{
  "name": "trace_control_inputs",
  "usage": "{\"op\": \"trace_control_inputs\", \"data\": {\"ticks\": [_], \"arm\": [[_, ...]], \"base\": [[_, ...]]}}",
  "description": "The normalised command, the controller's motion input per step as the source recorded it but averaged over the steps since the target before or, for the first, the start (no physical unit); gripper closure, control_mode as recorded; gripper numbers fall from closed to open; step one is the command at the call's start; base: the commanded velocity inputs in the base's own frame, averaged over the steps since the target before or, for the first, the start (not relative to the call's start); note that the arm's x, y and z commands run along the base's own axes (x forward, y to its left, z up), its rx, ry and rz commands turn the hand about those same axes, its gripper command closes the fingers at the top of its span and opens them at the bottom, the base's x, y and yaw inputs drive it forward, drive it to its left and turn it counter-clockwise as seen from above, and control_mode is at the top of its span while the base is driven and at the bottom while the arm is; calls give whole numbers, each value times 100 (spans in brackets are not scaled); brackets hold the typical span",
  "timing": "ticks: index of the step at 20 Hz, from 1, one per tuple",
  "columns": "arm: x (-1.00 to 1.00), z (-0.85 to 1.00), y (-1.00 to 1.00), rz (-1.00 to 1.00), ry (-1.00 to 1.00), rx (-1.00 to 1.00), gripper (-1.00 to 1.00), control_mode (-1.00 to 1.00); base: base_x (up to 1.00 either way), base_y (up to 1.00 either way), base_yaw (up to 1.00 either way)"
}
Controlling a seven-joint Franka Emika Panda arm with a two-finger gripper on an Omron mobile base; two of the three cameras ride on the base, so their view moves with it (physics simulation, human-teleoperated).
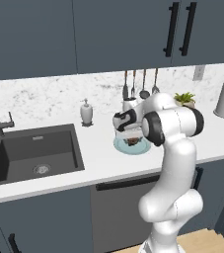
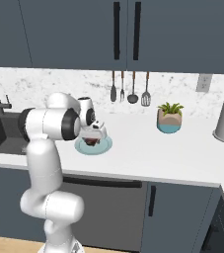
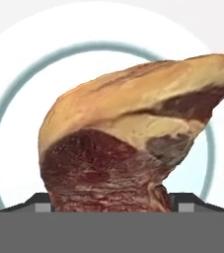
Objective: Pick up the knife from the drawer and place it on the cutting board. Then place the meat from the plate to the cutting board.
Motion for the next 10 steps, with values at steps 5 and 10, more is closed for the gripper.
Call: {"op": "trace_control_inputs", "data": {"ticks": [5, 10], "arm": [[-31, 37, 0, 0, -7, 0, 100, -100], [-71, 88, 1, 0, -7, 0, 100, -100]], "base": [[0, 0, 0], [0, 0, 0]]}}
